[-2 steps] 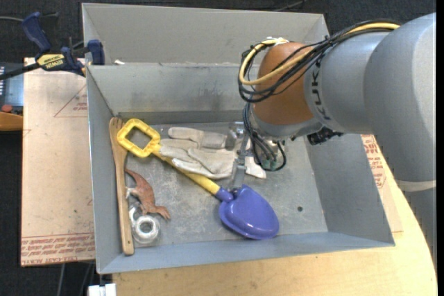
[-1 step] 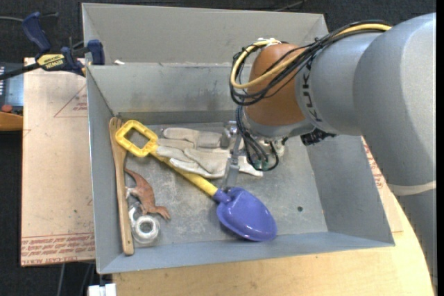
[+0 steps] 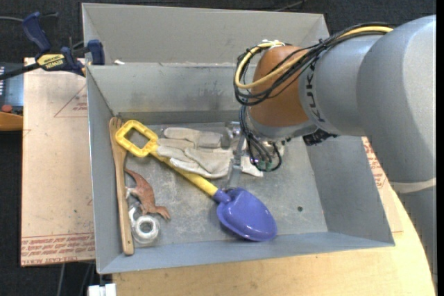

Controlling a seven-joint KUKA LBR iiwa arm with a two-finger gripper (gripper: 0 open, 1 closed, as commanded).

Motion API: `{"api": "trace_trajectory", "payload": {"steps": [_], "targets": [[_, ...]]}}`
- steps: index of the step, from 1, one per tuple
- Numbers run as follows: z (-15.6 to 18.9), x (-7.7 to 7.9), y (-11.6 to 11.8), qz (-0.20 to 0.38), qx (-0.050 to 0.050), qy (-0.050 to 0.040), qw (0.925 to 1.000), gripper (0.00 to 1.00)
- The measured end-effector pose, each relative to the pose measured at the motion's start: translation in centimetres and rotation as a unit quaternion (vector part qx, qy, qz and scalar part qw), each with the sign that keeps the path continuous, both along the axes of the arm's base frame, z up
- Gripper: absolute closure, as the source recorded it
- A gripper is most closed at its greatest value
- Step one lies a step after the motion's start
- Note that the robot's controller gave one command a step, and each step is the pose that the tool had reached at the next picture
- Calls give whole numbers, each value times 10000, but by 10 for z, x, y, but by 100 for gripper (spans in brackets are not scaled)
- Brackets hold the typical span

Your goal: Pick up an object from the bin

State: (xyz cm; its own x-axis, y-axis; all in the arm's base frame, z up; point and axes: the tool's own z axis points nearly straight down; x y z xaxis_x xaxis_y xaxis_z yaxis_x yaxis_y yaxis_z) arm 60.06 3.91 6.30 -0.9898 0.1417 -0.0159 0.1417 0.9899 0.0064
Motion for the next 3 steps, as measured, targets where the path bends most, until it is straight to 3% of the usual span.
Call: {"api": "trace_trajectory", "payload": {"steps": [1,2,3], "targets": [[6,0,8,-32,-8,-10,10000,0],[5,4,2,-8,3,-61,10000,100],[5,4,2,-7,3,-61,10000,100]]}}
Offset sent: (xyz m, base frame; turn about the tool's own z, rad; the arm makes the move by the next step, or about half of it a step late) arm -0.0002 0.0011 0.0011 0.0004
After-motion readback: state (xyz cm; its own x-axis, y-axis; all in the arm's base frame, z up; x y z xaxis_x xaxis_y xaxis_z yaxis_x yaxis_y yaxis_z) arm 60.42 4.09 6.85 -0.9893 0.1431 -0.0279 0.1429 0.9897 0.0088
